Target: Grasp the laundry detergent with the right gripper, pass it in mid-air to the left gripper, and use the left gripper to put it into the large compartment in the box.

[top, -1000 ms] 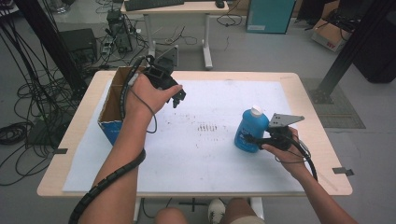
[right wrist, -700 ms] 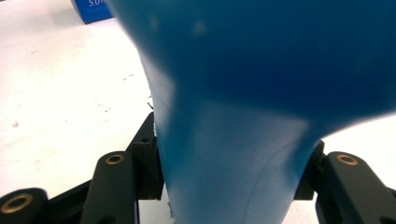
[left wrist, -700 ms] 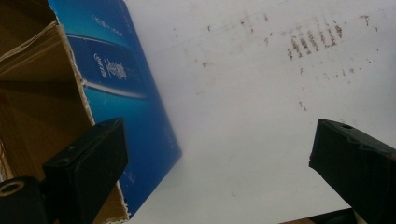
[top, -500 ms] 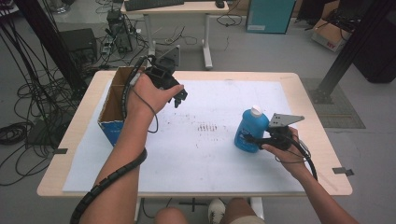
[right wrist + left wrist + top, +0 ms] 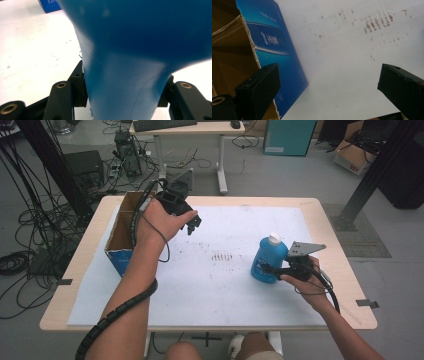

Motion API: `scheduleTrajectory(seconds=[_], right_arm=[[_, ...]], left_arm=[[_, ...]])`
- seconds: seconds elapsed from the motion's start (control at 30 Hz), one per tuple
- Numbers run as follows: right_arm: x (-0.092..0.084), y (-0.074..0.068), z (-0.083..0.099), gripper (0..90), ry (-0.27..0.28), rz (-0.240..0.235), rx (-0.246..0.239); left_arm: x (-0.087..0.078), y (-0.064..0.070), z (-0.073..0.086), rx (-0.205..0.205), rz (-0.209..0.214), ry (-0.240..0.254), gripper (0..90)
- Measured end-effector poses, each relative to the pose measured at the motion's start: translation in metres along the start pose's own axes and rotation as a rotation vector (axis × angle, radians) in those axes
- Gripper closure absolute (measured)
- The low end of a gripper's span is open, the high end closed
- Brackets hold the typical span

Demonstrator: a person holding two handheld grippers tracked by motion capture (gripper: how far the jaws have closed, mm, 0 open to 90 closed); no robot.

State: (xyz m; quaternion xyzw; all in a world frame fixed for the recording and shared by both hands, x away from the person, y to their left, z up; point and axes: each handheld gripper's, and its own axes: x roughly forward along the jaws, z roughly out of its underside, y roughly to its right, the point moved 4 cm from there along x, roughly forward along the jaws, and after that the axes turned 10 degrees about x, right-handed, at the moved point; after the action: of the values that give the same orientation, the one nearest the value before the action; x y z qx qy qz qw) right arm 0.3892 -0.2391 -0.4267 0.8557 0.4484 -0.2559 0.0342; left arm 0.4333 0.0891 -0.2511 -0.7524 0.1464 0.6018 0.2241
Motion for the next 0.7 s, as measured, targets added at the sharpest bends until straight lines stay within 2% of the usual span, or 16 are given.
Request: scheduleTrajectory(seconds=[0.7], right_arm=[[-0.0001,-0.0001,0.0003,44.3,0.000,0.001,0.003]], left_arm=[[-0.0035,0.0011,0.0012,0.005,-0.010,0.007,4.8]])
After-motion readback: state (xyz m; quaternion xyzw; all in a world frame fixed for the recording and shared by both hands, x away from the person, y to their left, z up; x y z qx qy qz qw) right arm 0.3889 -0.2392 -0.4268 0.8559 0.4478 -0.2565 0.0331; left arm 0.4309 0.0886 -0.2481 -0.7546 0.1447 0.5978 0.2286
